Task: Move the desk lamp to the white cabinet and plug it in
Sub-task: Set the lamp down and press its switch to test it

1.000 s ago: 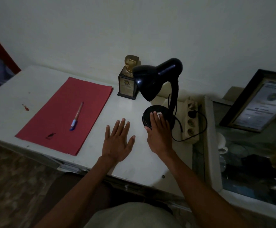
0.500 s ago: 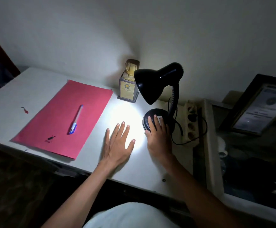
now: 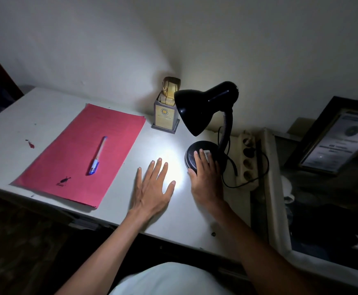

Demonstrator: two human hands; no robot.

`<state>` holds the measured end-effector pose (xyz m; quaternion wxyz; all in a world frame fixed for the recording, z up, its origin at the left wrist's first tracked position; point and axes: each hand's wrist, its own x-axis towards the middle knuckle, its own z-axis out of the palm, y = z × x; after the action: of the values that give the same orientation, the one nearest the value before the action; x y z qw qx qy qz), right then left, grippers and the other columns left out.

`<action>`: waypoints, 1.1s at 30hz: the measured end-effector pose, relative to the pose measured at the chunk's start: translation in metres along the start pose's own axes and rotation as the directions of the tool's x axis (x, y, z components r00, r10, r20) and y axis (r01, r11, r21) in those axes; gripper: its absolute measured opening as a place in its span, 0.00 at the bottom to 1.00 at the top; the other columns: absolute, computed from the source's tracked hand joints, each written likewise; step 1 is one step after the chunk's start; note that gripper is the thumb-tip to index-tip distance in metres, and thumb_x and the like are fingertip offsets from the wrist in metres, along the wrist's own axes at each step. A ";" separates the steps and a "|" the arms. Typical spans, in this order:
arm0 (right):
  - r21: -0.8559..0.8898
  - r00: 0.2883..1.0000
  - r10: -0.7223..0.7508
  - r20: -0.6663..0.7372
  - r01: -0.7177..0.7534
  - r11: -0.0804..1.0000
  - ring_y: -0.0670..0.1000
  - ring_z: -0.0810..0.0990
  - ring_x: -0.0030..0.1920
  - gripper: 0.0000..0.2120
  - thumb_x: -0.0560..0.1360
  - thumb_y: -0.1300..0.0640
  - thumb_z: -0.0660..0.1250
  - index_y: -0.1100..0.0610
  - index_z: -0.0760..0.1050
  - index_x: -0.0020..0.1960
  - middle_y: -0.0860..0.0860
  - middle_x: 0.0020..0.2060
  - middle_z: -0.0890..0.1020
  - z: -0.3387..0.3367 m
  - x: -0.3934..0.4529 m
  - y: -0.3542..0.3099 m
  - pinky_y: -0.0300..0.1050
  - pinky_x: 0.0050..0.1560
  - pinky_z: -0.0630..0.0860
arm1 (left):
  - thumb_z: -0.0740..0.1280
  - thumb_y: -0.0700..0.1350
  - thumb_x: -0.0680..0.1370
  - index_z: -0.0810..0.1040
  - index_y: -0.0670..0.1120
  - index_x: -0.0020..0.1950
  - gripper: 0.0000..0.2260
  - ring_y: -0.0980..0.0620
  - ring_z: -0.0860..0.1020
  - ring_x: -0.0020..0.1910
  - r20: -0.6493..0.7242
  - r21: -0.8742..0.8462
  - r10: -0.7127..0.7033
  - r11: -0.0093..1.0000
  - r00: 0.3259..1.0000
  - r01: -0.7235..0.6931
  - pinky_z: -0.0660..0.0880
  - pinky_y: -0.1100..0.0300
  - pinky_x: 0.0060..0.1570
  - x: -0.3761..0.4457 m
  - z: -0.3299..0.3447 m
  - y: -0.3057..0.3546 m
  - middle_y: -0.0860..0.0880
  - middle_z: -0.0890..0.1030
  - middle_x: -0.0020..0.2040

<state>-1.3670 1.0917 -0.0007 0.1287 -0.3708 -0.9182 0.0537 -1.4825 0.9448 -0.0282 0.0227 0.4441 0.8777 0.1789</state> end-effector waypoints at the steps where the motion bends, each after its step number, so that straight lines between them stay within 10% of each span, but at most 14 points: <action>1: 0.014 1.000 0.004 -0.008 -0.003 1.000 0.55 0.59 0.78 0.28 0.80 0.47 0.61 0.56 0.62 0.78 0.51 0.77 0.65 0.000 0.000 0.000 0.53 0.76 0.59 | 0.45 0.65 0.80 0.48 0.55 0.80 0.30 0.56 0.45 0.80 -0.001 0.002 0.000 1.000 1.000 0.000 0.45 0.43 0.78 0.000 0.000 0.000 0.54 0.49 0.82; 33: 0.004 0.999 0.014 0.041 -0.014 1.000 0.55 0.52 0.80 0.29 0.83 0.48 0.55 0.60 0.54 0.80 0.56 0.79 0.57 0.006 -0.001 -0.001 0.54 0.79 0.50 | 0.44 0.63 0.81 0.49 0.53 0.81 0.30 0.53 0.44 0.80 0.058 0.046 0.023 0.999 0.998 -0.026 0.43 0.43 0.78 0.002 0.000 0.001 0.51 0.48 0.82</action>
<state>-1.3692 1.0905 -0.0067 0.1105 -0.3758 -0.9179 0.0643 -1.4833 0.9466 -0.0279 0.0352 0.4601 0.8751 0.1457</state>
